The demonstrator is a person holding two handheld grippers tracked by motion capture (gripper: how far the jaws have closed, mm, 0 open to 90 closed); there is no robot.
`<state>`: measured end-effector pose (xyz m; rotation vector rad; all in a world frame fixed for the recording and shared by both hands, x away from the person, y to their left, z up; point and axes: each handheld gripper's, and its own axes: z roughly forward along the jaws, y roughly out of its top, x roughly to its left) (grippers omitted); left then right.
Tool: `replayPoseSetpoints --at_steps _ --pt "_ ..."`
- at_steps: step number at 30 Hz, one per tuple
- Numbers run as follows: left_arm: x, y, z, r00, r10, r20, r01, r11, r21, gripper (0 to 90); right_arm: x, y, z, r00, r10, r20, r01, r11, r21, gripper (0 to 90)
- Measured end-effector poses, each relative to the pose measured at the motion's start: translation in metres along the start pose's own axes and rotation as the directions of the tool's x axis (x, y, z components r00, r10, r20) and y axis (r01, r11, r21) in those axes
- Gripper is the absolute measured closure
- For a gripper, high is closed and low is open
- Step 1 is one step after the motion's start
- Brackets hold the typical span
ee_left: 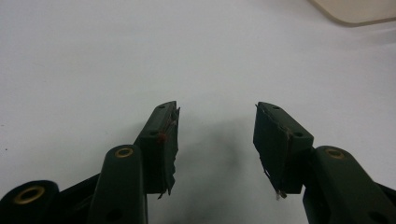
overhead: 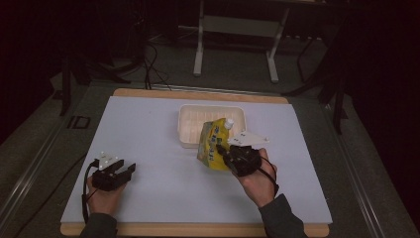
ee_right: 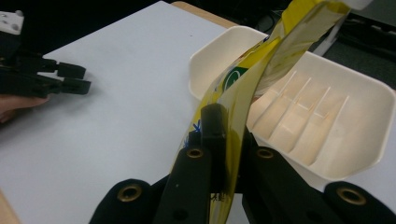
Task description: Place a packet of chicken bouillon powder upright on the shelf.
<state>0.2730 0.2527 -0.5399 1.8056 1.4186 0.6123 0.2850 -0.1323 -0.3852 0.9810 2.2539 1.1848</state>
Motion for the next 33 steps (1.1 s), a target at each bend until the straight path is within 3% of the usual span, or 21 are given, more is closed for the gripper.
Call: replayPoseSetpoints --at_steps 33 --pt "0.0 0.0 0.0 1.0 0.001 0.003 -0.001 1.0 0.0 49.0 -0.012 0.027 0.019 0.9918 -0.079 0.101 0.082 0.996 -0.03 90.0"
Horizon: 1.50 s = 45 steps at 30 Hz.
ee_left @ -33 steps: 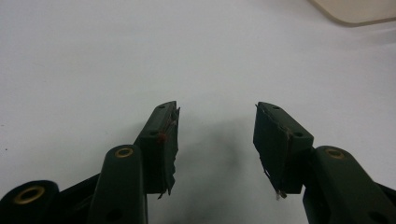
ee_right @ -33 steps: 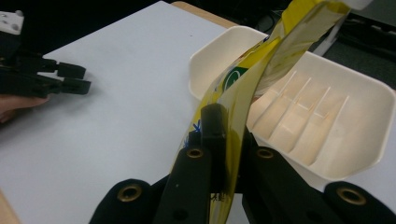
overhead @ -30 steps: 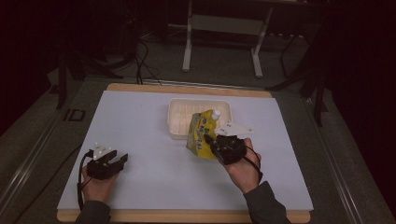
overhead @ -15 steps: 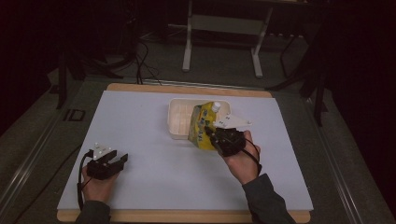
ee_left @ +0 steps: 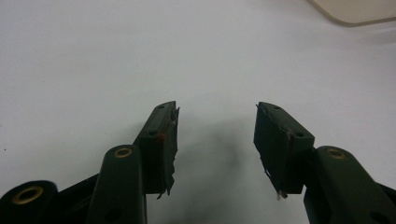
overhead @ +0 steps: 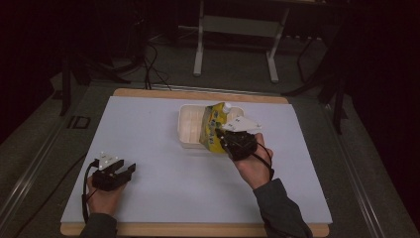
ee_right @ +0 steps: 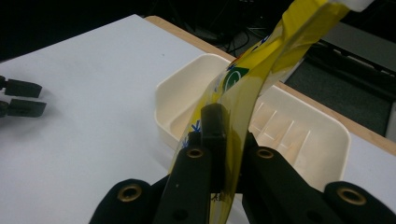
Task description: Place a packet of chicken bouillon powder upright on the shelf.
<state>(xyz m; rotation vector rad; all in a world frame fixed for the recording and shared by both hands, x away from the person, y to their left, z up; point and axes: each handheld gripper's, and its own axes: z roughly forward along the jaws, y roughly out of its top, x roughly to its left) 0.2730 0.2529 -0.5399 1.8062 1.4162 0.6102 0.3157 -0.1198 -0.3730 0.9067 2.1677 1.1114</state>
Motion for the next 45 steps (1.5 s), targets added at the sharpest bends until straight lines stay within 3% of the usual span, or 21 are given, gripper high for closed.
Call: replayPoseSetpoints --at_steps 9,28,45 --pt "0.0 0.0 0.0 1.0 -0.001 0.0 0.001 1.0 0.0 49.0 0.0 0.002 0.007 0.9995 -0.024 0.021 0.024 1.0 0.006 90.0" --pt "0.0 0.0 0.0 1.0 0.001 0.002 -0.001 1.0 -0.002 48.9 0.003 0.01 0.025 0.9981 -0.06 0.01 0.06 0.997 0.051 90.0" --pt "0.0 0.0 0.0 1.0 -0.004 0.003 0.004 1.0 -0.002 48.8 -0.001 0.021 0.039 0.9996 -0.027 0.004 0.026 0.992 0.12 90.0"
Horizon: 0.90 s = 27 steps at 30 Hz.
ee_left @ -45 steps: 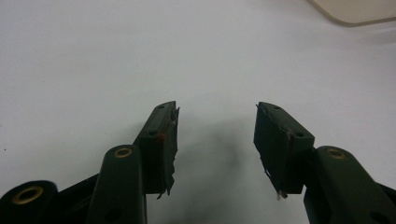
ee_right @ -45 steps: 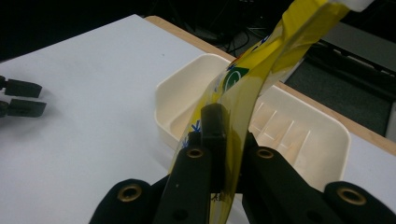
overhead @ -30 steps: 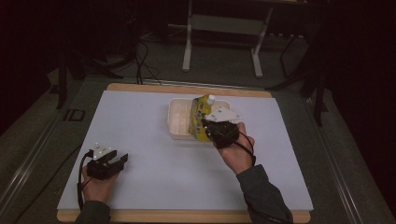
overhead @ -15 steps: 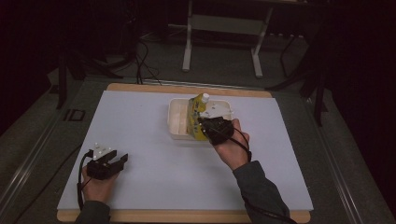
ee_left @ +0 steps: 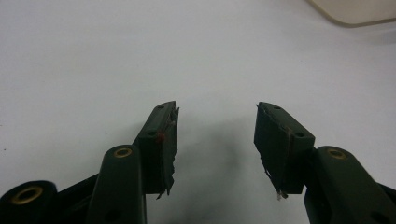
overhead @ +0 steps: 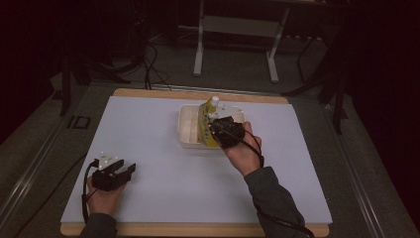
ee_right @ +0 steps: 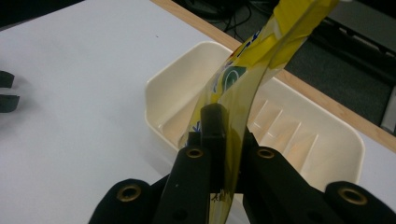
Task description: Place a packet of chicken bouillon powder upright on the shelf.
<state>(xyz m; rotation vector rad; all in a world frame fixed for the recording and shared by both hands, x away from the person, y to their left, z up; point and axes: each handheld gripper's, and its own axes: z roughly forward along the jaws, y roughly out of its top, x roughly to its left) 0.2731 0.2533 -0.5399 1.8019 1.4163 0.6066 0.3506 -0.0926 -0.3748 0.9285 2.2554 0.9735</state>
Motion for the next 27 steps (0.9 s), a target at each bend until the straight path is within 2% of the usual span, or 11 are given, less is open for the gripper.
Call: replayPoseSetpoints --at_steps 16,27 --pt "0.0 0.0 0.0 1.0 -0.001 0.0 0.001 1.0 -0.001 48.7 -0.005 0.009 0.005 0.9977 0.067 0.006 -0.067 0.997 0.043 88.7" --pt "-0.001 0.0 0.0 1.0 0.004 -0.002 -0.004 1.0 0.0 48.7 -0.01 0.016 0.01 0.9935 0.114 0.0 -0.114 0.992 0.049 88.7"
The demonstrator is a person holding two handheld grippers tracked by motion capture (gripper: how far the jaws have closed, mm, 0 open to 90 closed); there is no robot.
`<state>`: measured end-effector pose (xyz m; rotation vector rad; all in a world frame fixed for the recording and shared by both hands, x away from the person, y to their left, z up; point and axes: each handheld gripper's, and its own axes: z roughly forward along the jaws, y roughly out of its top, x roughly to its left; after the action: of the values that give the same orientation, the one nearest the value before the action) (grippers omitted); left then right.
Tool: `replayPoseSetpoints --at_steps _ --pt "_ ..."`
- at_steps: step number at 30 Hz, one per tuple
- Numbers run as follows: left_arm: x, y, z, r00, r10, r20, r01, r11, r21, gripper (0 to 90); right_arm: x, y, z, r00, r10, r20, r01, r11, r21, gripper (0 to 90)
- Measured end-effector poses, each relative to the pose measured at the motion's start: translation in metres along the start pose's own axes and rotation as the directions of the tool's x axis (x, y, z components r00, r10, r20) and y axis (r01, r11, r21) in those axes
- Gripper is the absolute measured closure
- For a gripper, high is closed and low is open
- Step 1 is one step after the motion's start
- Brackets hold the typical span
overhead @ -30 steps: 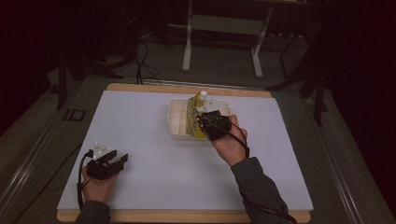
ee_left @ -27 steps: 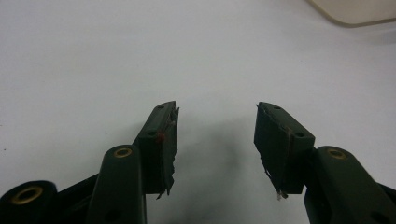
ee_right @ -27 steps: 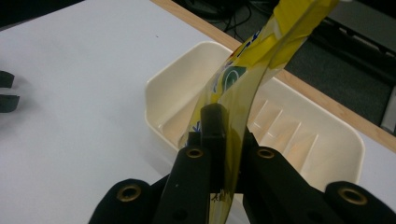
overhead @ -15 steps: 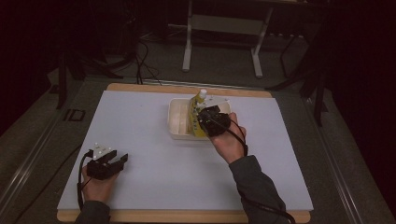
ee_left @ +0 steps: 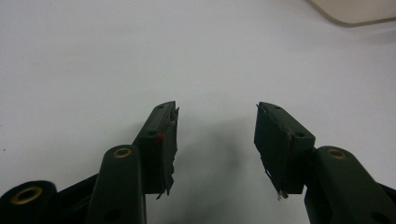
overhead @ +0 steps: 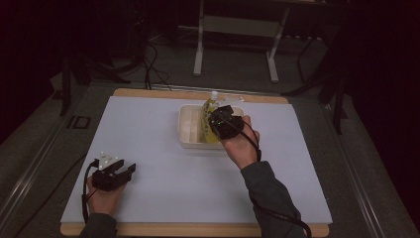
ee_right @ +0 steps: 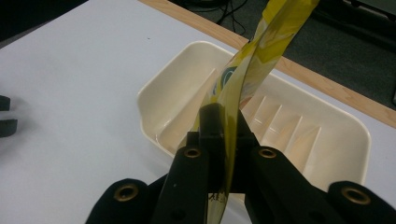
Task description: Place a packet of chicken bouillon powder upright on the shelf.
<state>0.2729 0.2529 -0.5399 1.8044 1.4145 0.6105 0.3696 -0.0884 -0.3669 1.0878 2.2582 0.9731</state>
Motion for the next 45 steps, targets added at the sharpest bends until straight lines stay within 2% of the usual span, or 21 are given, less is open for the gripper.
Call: replayPoseSetpoints --at_steps 21,26,28,31,35,40,43,45 --pt "0.0 0.0 0.0 1.0 0.0 -0.001 0.0 1.0 0.001 48.7 0.002 0.002 0.002 0.9998 0.018 -0.003 -0.018 1.0 -0.01 87.8" --pt "0.0 0.0 0.0 1.0 0.002 0.0 -0.002 1.0 -0.002 48.5 0.002 0.001 0.003 0.9997 0.024 -0.007 -0.024 1.0 -0.013 84.4" --pt "0.0 0.0 0.0 1.0 0.001 0.001 -0.001 1.0 -0.001 48.5 0.002 -0.001 0.006 0.9996 0.025 -0.013 -0.025 1.0 -0.001 80.7" --pt "0.0 0.0 0.0 1.0 0.001 0.0 -0.001 1.0 -0.001 48.5 0.002 -0.006 0.009 0.9982 0.043 -0.041 -0.044 0.999 -0.011 74.0" --pt "0.0 0.0 0.0 1.0 0.003 -0.002 -0.003 1.0 0.002 48.5 0.005 -0.014 0.008 0.9974 0.047 -0.055 -0.049 0.998 -0.029 68.1" --pt "0.0 0.0 0.0 1.0 0.005 -0.004 -0.005 1.0 0.002 48.5 0.013 -0.027 0.014 0.9983 0.031 -0.048 -0.033 0.999 -0.034 64.9" --pt "0.0 0.0 0.0 1.0 0.003 -0.002 -0.003 1.0 -0.001 48.5 0.015 -0.035 0.02 0.9968 0.061 -0.052 -0.063 0.997 -0.043 63.9" --pt "0.0 0.0 0.0 1.0 0.004 -0.002 -0.004 1.0 0.002 48.5 0.016 -0.041 0.027 0.9969 0.061 -0.05 -0.063 0.997 -0.038 63.0"
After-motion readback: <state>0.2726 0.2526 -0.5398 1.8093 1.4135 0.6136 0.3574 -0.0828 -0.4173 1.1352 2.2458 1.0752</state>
